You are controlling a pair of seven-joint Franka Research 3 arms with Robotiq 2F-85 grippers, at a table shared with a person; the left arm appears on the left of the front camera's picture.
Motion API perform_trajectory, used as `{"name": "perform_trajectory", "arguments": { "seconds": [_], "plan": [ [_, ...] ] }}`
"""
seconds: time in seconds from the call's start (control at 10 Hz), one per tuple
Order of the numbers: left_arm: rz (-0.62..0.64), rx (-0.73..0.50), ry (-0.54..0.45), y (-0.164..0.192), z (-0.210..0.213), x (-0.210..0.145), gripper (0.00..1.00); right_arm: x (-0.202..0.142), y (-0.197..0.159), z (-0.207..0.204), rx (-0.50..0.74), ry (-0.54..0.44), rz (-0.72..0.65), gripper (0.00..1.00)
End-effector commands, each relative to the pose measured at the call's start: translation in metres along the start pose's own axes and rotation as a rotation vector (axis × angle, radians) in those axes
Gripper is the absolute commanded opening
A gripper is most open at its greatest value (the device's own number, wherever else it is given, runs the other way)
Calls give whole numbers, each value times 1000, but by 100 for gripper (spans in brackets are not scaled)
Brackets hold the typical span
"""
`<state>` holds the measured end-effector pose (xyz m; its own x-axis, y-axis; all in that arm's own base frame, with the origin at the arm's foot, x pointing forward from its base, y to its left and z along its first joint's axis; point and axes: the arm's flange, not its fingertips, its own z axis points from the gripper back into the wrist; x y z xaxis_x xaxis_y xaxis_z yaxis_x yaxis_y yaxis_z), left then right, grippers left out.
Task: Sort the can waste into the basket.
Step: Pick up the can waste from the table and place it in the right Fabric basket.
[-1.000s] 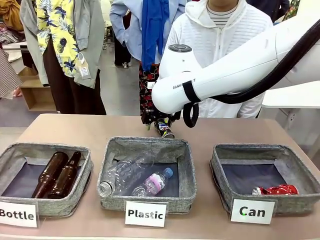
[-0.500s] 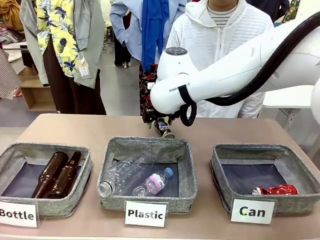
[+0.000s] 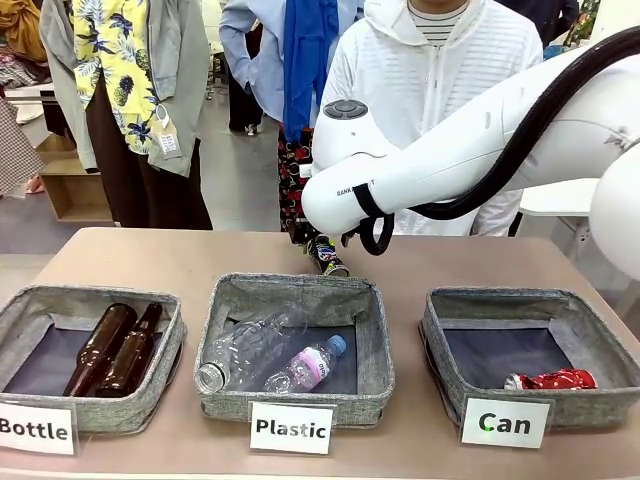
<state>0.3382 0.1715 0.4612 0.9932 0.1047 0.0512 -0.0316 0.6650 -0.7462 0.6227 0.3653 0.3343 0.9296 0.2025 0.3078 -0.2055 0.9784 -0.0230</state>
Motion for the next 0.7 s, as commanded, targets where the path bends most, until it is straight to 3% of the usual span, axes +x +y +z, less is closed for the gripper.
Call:
{"name": "perform_trajectory", "arguments": {
  "seconds": [0.0,0.5,0.6],
  "plan": [
    [12,-14,-6,-4,0,1,100,9,4,-10,-21,-25,-32,100],
    [12,-14,-6,-4,0,1,100,16,-6,-38,-40,2,-57,100],
    [12,-14,-6,-4,0,1,100,14,-7,-38,-58,17,-36,63]
  ]
}}
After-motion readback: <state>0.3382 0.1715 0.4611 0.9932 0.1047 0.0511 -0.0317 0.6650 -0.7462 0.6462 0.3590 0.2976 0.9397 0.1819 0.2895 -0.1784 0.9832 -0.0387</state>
